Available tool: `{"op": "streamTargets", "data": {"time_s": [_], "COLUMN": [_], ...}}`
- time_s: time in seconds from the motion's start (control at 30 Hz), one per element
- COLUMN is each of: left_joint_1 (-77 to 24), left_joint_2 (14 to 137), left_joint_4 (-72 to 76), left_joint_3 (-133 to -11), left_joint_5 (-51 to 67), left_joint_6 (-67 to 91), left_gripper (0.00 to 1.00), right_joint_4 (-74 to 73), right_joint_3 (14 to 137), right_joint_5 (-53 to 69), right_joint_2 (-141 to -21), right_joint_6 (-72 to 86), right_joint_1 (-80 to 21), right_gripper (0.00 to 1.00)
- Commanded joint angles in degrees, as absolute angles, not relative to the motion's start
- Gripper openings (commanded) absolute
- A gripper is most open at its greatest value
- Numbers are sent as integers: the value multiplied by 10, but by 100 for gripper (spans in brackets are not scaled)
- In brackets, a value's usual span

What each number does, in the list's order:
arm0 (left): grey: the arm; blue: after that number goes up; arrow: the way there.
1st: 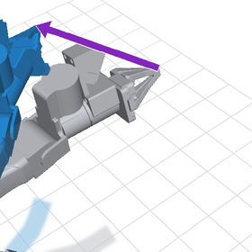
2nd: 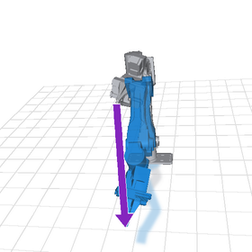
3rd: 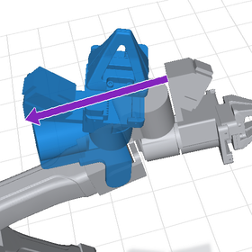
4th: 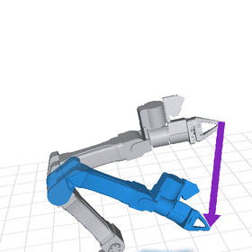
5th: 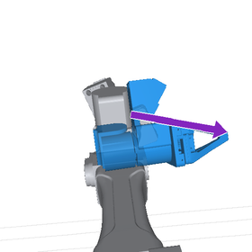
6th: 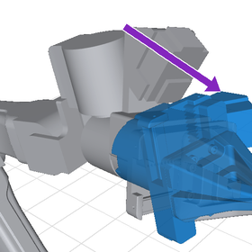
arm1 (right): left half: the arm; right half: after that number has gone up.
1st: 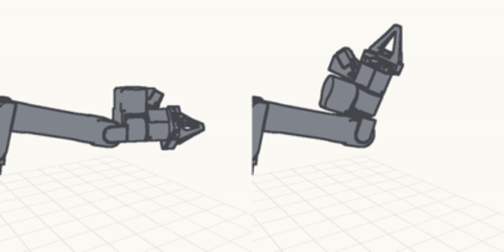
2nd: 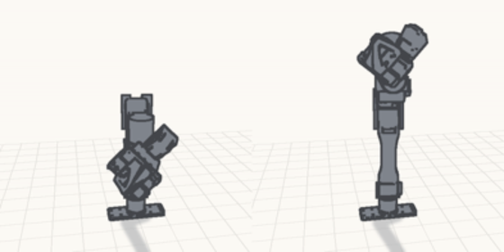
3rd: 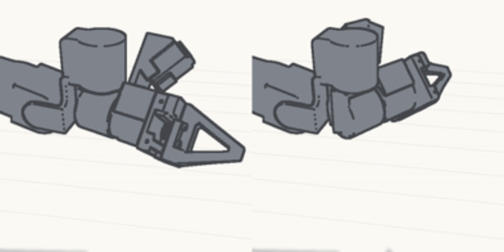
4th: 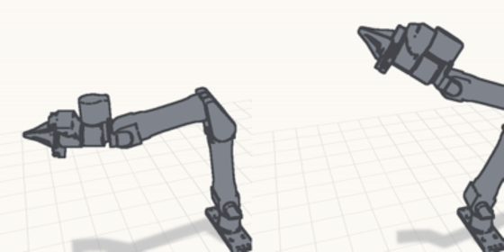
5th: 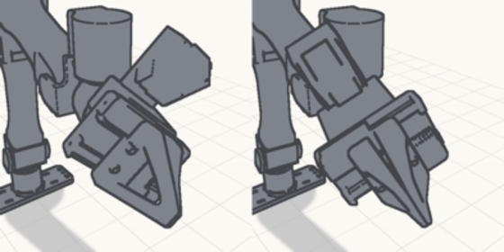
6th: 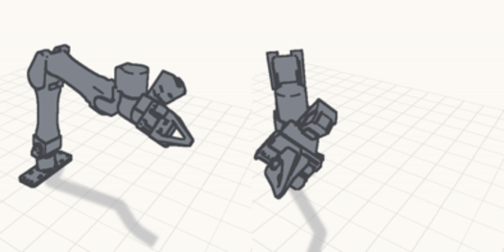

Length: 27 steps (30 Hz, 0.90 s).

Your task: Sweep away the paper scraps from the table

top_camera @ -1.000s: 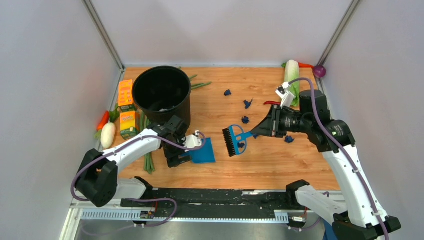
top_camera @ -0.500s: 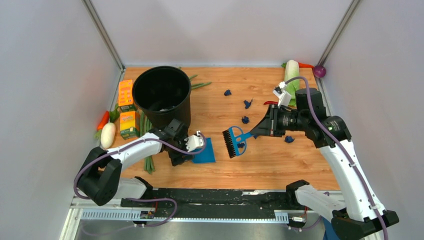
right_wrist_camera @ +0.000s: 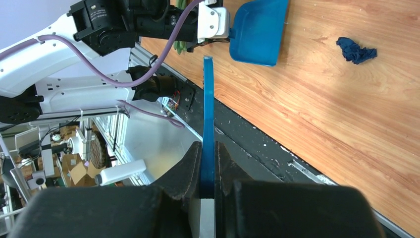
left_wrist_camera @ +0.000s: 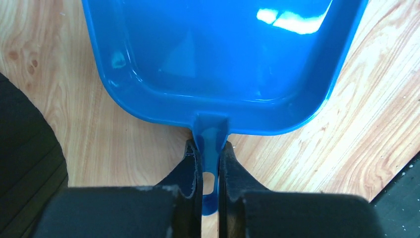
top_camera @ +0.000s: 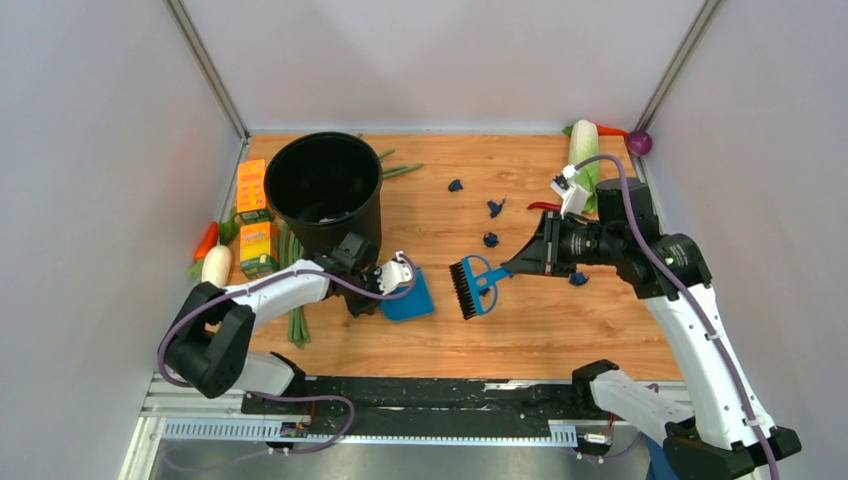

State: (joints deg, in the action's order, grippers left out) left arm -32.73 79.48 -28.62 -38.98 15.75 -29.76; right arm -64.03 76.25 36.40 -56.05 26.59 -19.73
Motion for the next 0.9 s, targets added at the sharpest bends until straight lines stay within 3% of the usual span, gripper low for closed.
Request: {"op": "streamTargets", "data": {"time_s": [0.0,0.37,0.87], "left_joint_1": [-326,-386,-476], "left_joint_2": [797,737,705], "left_joint_4": [-322,-413,-529], "left_joint_3": [-435,-587,-758], "left_joint_5": [199,170,89], "left_joint_6": [-267,-164,-130], "left_gripper": [0,0,0], "right_joint_4": [-655,-519,-480], "right_joint_3": [784,762,747], "right_joint_5": [352,327,333], "right_joint_2": [-552,-616,-679], "right_joint_6": [266,384,388], "right_joint_1": [-198,-210,-214], "right_gripper": [0,0,0]}}
